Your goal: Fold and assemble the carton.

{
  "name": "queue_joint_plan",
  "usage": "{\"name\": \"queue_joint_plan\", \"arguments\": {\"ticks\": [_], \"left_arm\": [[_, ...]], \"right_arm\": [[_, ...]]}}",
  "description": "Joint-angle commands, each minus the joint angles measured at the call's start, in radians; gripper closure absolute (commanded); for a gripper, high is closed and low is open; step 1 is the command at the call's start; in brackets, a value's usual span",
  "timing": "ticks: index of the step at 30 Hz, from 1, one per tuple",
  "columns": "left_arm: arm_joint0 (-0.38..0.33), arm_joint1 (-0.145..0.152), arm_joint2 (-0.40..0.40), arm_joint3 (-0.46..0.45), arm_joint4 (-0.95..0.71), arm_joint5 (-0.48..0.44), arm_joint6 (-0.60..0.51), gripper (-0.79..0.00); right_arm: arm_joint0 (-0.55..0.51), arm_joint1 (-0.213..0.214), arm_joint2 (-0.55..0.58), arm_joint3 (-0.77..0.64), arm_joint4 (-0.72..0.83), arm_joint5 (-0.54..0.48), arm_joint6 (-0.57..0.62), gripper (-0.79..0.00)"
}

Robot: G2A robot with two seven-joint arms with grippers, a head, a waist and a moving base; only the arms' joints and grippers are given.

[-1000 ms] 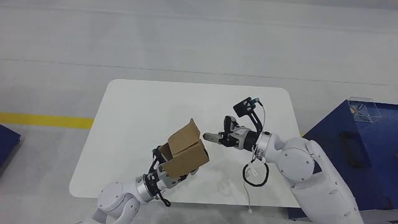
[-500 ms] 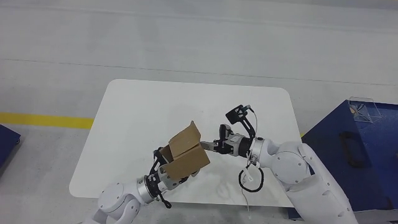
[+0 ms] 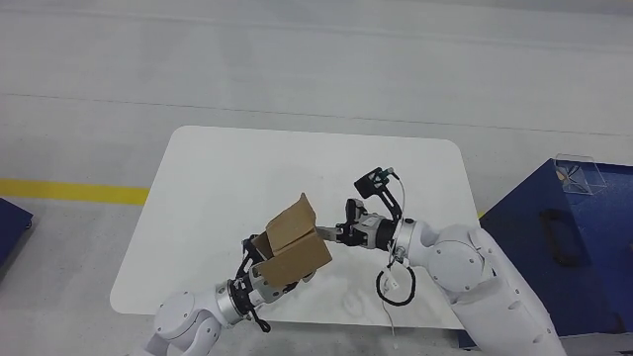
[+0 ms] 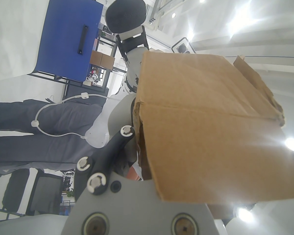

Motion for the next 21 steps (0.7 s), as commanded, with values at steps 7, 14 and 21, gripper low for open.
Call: {"name": "queue_joint_plan", "arguments": {"ticks": [7,14,21], "left_arm": [[-0.003,0.000,-0.003,0.010,-0.009,-0.001,-0.010,0.000],[-0.003,0.000,-0.003,0.010,-0.009,-0.001,-0.010,0.000],[0.007,0.002,-0.027,-0.129,0.006,0.262,0.294,0.000]], "right_arm": [[-0.056,0.008,0.159,0.004,0.182,-0.024,-0.117,-0.785],[-0.110,0.005,0.253,0.028,0.406,-0.004,-0.216,-0.785],[-0.135,0.001,0.254,0.013,0.432,0.001,-0.262,-0.785]]}}
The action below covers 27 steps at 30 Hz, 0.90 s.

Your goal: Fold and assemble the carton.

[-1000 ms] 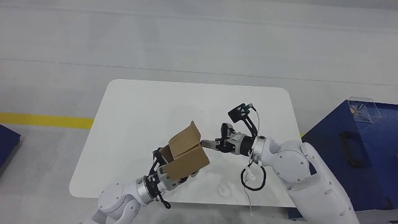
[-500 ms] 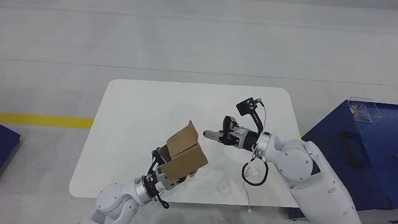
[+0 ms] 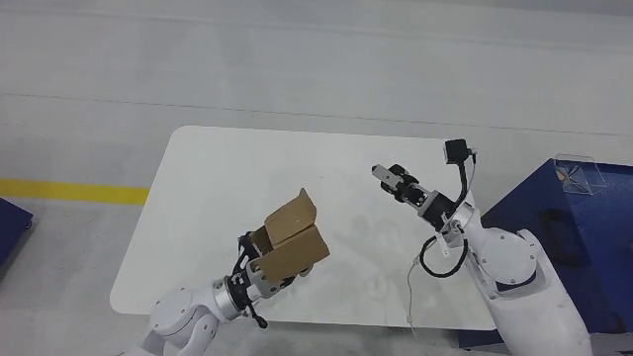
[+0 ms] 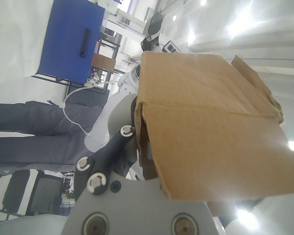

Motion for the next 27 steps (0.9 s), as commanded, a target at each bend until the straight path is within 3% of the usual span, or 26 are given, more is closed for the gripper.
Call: {"name": "queue_joint_plan", "arguments": {"ticks": [1,4,7,9,12,15,18,22,26,27], "left_arm": [[0.014,-0.004,-0.004,-0.104,-0.086,0.230,0.259,0.000],[0.046,-0.025,-0.001,-0.234,-0.285,0.403,0.657,0.000],[0.072,-0.054,0.057,-0.326,-0.511,0.432,1.060,0.000],[0.076,-0.075,0.103,-0.344,-0.627,0.340,1.319,0.000],[0.022,-0.105,0.187,-0.318,-0.756,0.229,1.588,0.000],[-0.062,-0.133,0.242,-0.256,-0.786,0.091,1.762,0.000],[-0.135,-0.157,0.286,-0.162,-0.794,-0.010,1.860,0.000],[-0.224,-0.187,0.347,-0.047,-0.784,-0.086,1.948,0.000],[-0.299,-0.220,0.412,0.084,-0.812,-0.105,1.986,0.000],[-0.318,-0.229,0.424,0.110,-0.825,-0.112,1.986,-0.089]], "right_arm": [[-0.012,0.000,0.007,-0.002,0.000,0.007,-0.029,-0.785],[-0.020,-0.001,0.025,0.000,0.019,0.019,-0.039,-0.785],[-0.020,0.001,0.044,0.009,0.026,0.029,-0.027,-0.785],[-0.021,0.001,0.048,0.014,0.024,0.035,-0.023,-0.785],[-0.020,0.000,0.046,0.018,0.016,0.039,-0.017,-0.785],[-0.019,-0.001,0.038,0.021,0.010,0.042,-0.008,-0.785],[-0.015,-0.002,0.032,0.026,0.008,0.044,-0.003,-0.785],[-0.010,-0.003,0.028,0.031,0.004,0.047,0.003,-0.785],[-0.004,-0.004,0.026,0.039,0.004,0.054,0.008,-0.785],[-0.002,-0.004,0.026,0.040,0.003,0.056,0.008,-0.785]]}}
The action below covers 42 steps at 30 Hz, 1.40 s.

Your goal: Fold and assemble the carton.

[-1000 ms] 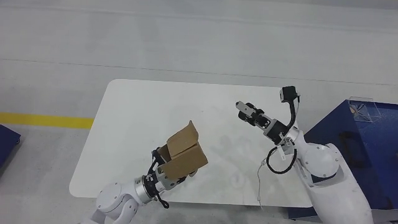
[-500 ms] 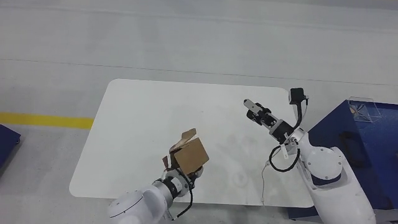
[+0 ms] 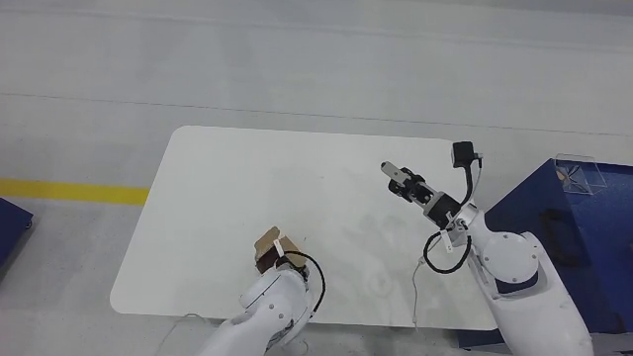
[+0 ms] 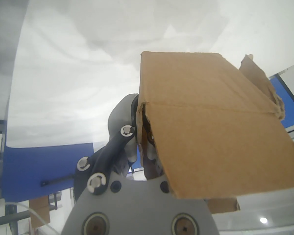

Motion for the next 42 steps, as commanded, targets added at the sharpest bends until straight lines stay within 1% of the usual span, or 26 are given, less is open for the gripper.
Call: {"name": "queue_joint_plan", "arguments": {"ticks": [1,2,3,5,8,9,11,12,13,14,16,18,19,20,22,24,38,39,40,42], "left_arm": [[-0.037,-0.016,0.022,0.056,-0.022,-0.014,-0.002,-0.360],[-0.054,-0.024,0.032,0.081,-0.023,-0.020,-0.003,-0.723],[-0.068,-0.031,0.036,0.102,-0.032,-0.030,0.001,-0.785],[-0.093,-0.042,0.047,0.128,-0.023,-0.042,0.004,-0.785],[-0.102,-0.052,0.056,0.101,-0.013,-0.029,-0.009,-0.785],[-0.093,-0.051,0.052,0.061,-0.009,-0.025,-0.004,-0.785],[-0.061,-0.042,0.032,-0.056,0.048,-0.014,-0.003,-0.785],[-0.030,-0.035,0.013,-0.125,0.078,-0.015,-0.006,-0.785],[0.006,-0.024,-0.006,-0.191,0.121,0.006,0.001,-0.785],[0.045,-0.013,-0.027,-0.264,0.166,0.034,-0.002,-0.785],[0.130,0.010,-0.077,-0.398,0.235,0.100,-0.047,-0.785],[0.209,0.033,-0.137,-0.488,0.286,0.193,-0.119,-0.785],[0.241,0.044,-0.169,-0.517,0.317,0.243,-0.167,-0.785],[0.272,0.053,-0.204,-0.540,0.330,0.273,-0.229,-0.785],[0.315,0.070,-0.267,-0.547,0.339,0.361,-0.381,-0.785],[0.337,0.086,-0.330,-0.532,0.337,0.452,-0.547,-0.785],[0.336,0.086,-0.331,-0.533,0.344,0.451,-0.551,-0.785],[0.332,0.088,-0.333,-0.532,0.369,0.465,-0.564,-0.785],[0.323,0.094,-0.335,-0.543,0.434,0.506,-0.577,-0.785],[0.305,0.113,-0.338,-0.569,0.687,0.620,-0.569,-0.785]], "right_arm": [[0.002,0.000,-0.001,0.001,-0.001,0.003,0.001,-0.785],[0.003,-0.001,-0.001,0.002,-0.002,0.004,0.001,-0.785],[0.004,-0.001,-0.002,0.003,-0.003,0.005,0.000,-0.785],[0.007,-0.001,-0.001,0.008,-0.003,0.007,0.001,-0.785],[0.013,-0.002,0.003,0.017,0.000,0.012,0.003,-0.785],[0.014,-0.002,0.005,0.019,0.001,0.014,0.004,-0.785],[0.017,-0.002,0.008,0.021,-0.001,0.020,0.007,-0.785],[0.017,-0.002,0.010,0.021,-0.003,0.023,0.009,-0.785],[0.018,-0.001,0.012,0.019,-0.007,0.026,0.012,-0.785],[0.018,-0.001,0.015,0.018,-0.010,0.029,0.014,-0.785],[0.018,0.000,0.018,0.015,-0.014,0.034,0.018,-0.785],[0.020,0.000,0.020,0.011,-0.020,0.040,0.022,-0.785],[0.021,0.000,0.019,0.009,-0.023,0.045,0.022,-0.785],[0.023,-0.001,0.017,0.007,-0.024,0.051,0.018,-0.785],[0.027,-0.003,0.006,0.000,-0.022,0.072,0.016,-0.785],[0.031,-0.004,0.000,-0.004,-0.023,0.079,0.013,-0.785],[0.031,-0.004,0.000,-0.004,-0.023,0.079,0.013,-0.785],[0.029,-0.004,0.000,-0.005,-0.028,0.078,0.008,-0.785],[0.022,-0.004,-0.012,-0.013,-0.064,0.077,0.003,-0.785],[0.013,-0.002,-0.050,-0.035,-0.172,0.105,0.020,-0.785]]}}
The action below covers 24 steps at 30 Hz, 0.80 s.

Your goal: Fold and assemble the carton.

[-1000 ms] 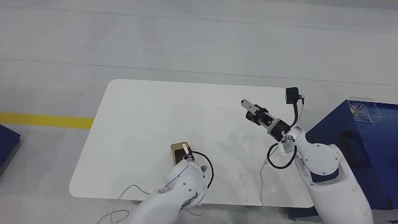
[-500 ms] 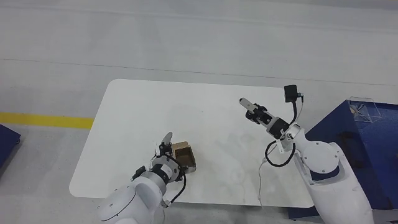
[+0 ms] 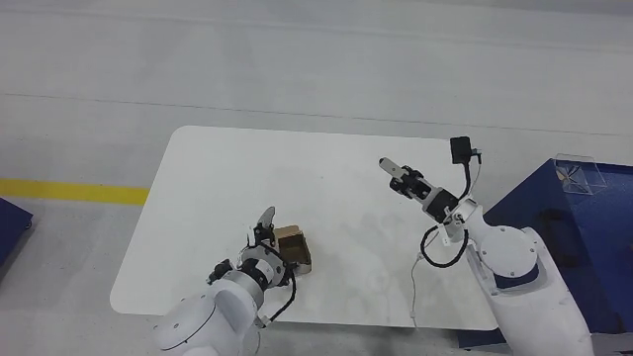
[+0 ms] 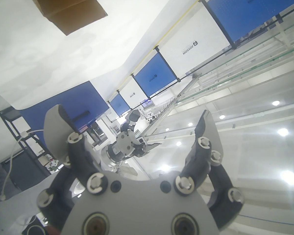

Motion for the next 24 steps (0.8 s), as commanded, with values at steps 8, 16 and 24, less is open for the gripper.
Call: {"name": "queue_joint_plan", "arguments": {"ticks": [8,16,24], "left_arm": [[-0.049,0.080,0.111,0.181,0.815,0.415,-0.150,-0.785],[-0.154,0.112,0.216,0.486,1.007,0.415,-0.361,-0.785],[-0.162,0.111,0.262,0.497,1.062,0.415,-0.444,-0.785]], "right_arm": [[0.029,-0.005,-0.251,-0.012,-0.586,0.139,0.078,-0.785],[0.155,-0.052,-0.466,0.139,-0.749,0.228,0.140,-0.785],[0.255,-0.111,-0.592,0.261,-0.704,0.260,0.145,-0.785]]}}
